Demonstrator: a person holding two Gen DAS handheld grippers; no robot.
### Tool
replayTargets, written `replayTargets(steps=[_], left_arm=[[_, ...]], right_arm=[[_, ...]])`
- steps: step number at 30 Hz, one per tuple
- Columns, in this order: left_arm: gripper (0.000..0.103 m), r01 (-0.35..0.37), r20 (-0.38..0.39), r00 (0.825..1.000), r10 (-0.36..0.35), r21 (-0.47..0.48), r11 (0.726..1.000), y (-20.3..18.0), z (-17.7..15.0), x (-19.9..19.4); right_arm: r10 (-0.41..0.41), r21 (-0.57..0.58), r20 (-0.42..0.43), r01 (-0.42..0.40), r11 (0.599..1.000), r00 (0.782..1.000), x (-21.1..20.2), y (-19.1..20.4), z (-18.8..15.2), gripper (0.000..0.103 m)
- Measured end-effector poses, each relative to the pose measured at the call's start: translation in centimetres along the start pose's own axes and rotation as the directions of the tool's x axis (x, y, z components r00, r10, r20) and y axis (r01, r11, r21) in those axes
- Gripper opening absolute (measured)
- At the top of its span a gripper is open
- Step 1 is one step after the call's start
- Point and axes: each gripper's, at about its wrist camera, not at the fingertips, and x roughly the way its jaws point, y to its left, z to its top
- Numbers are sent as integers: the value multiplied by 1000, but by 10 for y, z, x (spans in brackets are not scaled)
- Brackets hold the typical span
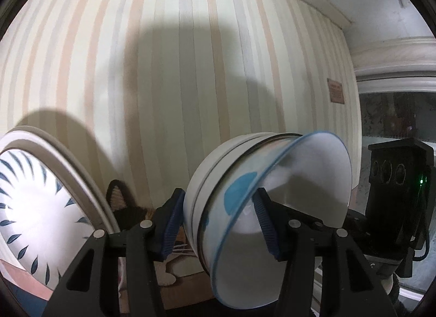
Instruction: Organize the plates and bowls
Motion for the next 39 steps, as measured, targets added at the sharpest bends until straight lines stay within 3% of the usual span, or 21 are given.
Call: replayTargets(steps=[9, 21, 30, 39], left_arm=[[50, 9, 48, 999, -9, -3, 1000, 17, -4, -44], [50, -9, 100, 995, 16, -65, 998, 90, -28, -92], [50, -17, 107, 994, 33, -142, 990, 146, -44, -99], [50, 3, 85, 996, 14, -195, 981, 182, -49, -84]], right_arm=[[10, -55, 13, -9, 998, 1000, 0, 55, 10, 50], [23, -150, -31, -28, 988, 999, 34, 138, -10, 50], [19, -202, -96, -38, 979, 995, 86, 180, -30, 50], [-19, -217, -144, -13, 976, 989, 129, 187, -37, 49]])
